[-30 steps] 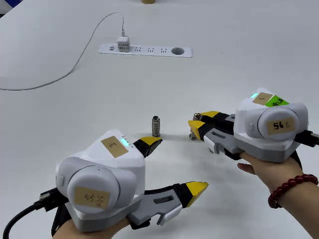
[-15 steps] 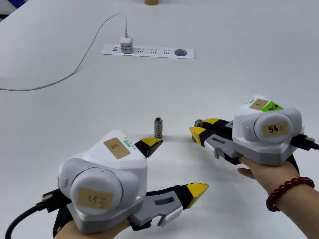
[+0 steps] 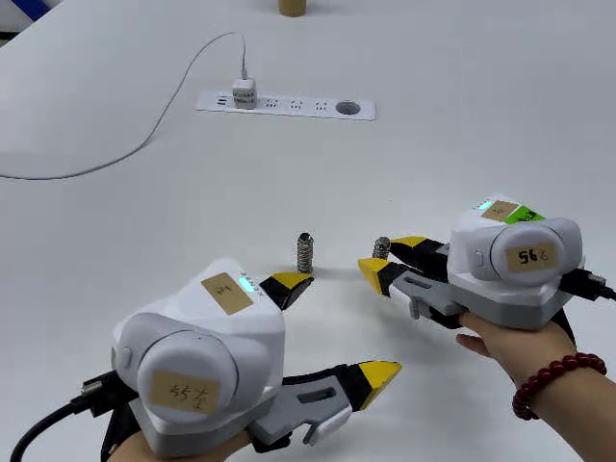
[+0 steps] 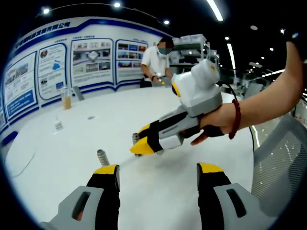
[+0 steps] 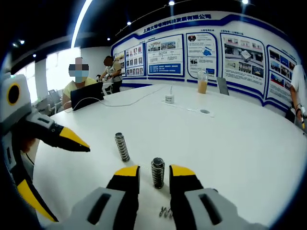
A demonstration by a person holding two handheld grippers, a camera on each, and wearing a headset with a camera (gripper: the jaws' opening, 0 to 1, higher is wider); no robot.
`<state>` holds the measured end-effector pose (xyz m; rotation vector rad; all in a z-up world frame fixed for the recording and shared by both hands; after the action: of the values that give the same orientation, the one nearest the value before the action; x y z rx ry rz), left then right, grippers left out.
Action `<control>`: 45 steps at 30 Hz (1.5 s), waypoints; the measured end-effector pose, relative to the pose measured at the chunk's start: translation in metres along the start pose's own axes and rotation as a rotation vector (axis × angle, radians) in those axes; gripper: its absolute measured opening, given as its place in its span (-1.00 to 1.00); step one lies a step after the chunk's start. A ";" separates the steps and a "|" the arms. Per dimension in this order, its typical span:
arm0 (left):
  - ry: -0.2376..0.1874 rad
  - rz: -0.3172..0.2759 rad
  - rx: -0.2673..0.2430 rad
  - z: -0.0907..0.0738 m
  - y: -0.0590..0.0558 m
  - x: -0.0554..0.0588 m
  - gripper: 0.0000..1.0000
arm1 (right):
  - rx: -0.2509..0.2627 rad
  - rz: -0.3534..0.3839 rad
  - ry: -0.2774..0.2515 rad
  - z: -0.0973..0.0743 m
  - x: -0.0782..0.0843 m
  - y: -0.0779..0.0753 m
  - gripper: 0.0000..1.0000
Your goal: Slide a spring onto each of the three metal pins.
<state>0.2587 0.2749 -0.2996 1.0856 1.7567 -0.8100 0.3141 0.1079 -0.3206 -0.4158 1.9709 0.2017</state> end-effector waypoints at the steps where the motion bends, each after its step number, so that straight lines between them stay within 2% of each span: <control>1: 0.000 -0.001 -0.003 0.000 0.000 0.000 0.33 | -0.002 -0.002 -0.002 -0.001 -0.002 0.000 -0.49; 4: 0.002 0.006 -0.008 -0.001 0.001 -0.001 0.33 | -0.012 0.021 0.003 -0.005 -0.006 0.000 -0.38; 9: 0.004 0.012 -0.011 0.000 0.001 -0.002 0.33 | -0.021 0.019 -0.001 -0.015 -0.011 0.000 -0.31; 14: 0.013 0.026 -0.014 0.001 0.001 -0.003 0.31 | -0.013 0.034 -0.008 -0.027 -0.017 -0.003 -0.20; 17: 0.027 0.042 -0.014 0.001 0.001 -0.005 0.29 | -0.015 0.045 -0.010 -0.034 -0.018 -0.005 -0.16; 25: 0.030 0.070 -0.010 0.001 0.000 -0.009 0.24 | -0.015 0.037 -0.009 -0.052 -0.019 -0.011 -0.05; 36: 0.050 0.118 0.008 0.012 0.002 -0.012 0.15 | -0.021 0.020 0.012 -0.074 -0.014 -0.021 0.03; 45: 0.075 0.113 0.005 0.025 0.005 -0.014 0.05 | -0.035 0.047 0.009 -0.090 -0.003 -0.023 0.08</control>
<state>0.2747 0.2504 -0.2974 1.2217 1.7385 -0.7130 0.2474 0.0582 -0.2789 -0.3932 1.9896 0.2649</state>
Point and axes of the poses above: the centre of the closed fingertips' face, and the gripper's own axes: z roughly forward along the fingers, y roughly to its left, x roughly out of its underside, the point moved 10 cm from there along -z, roughly backward along the fingers, and after that the axes turned 8 degrees about x, right-handed, at the moved point
